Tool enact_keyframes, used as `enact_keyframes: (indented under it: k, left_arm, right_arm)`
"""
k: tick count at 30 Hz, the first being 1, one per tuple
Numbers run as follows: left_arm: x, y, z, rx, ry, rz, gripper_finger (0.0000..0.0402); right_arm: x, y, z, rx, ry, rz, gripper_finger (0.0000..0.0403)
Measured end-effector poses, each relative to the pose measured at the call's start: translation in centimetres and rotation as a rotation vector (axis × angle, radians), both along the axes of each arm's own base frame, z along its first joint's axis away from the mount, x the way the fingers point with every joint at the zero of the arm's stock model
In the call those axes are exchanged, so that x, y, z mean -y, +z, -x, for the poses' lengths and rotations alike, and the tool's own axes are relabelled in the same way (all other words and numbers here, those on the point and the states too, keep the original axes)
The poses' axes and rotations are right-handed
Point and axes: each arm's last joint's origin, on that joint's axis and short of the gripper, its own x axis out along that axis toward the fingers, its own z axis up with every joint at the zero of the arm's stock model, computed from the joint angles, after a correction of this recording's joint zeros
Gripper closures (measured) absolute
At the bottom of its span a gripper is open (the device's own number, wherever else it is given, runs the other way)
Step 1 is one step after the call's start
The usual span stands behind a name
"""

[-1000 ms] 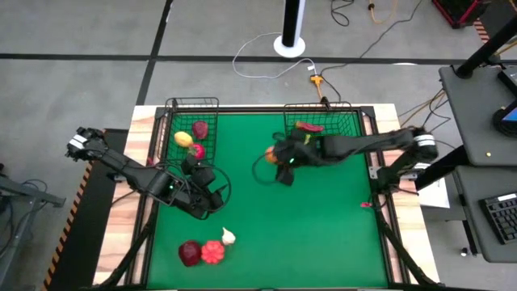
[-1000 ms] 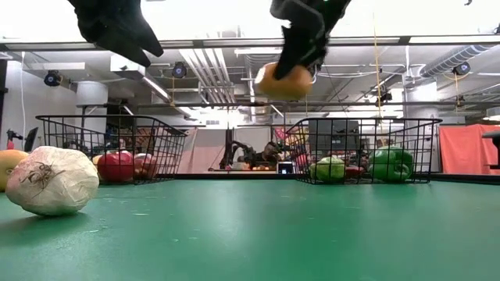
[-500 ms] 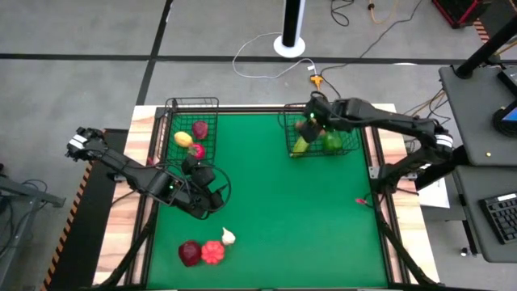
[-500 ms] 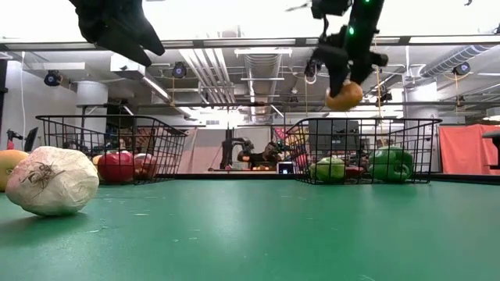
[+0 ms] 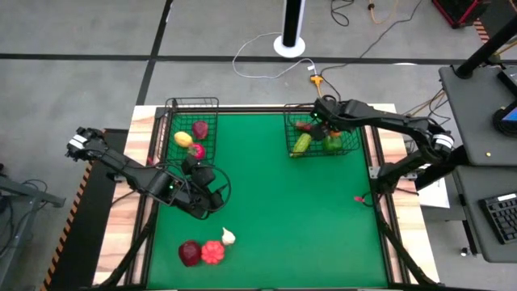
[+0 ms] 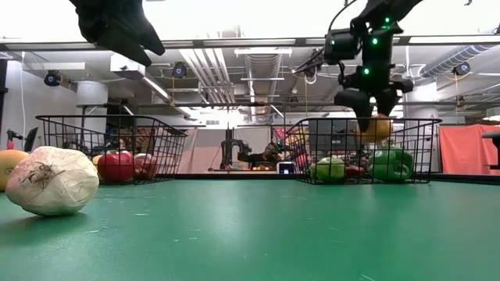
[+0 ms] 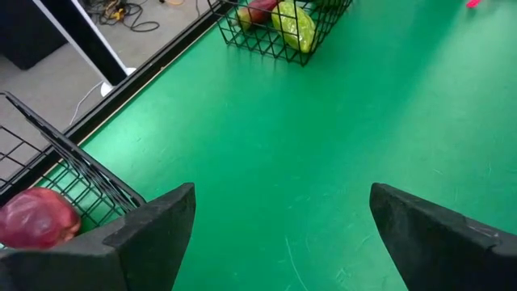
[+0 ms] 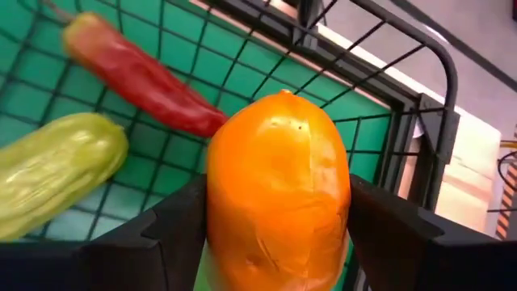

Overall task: Sort produce into baskets
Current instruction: Put the brown potato into the right wire basket

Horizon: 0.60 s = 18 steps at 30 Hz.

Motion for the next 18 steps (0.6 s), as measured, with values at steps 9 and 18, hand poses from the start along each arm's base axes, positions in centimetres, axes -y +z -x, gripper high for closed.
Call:
enact_keyframes:
  k: [9,18]
  left_arm:
    - [0.0,0.0,0.0,0.002,0.002,0.002,0.0051]
    - [0.0,0.0,0.0,0.003,0.002,0.002,0.0051]
  right_arm:
    - [0.3,-1.5,0.4,-0.003,-0.011,0.002,0.0154]
    - [0.3,-1.5,0.4,-0.006,-0.005,0.001,0.0128]
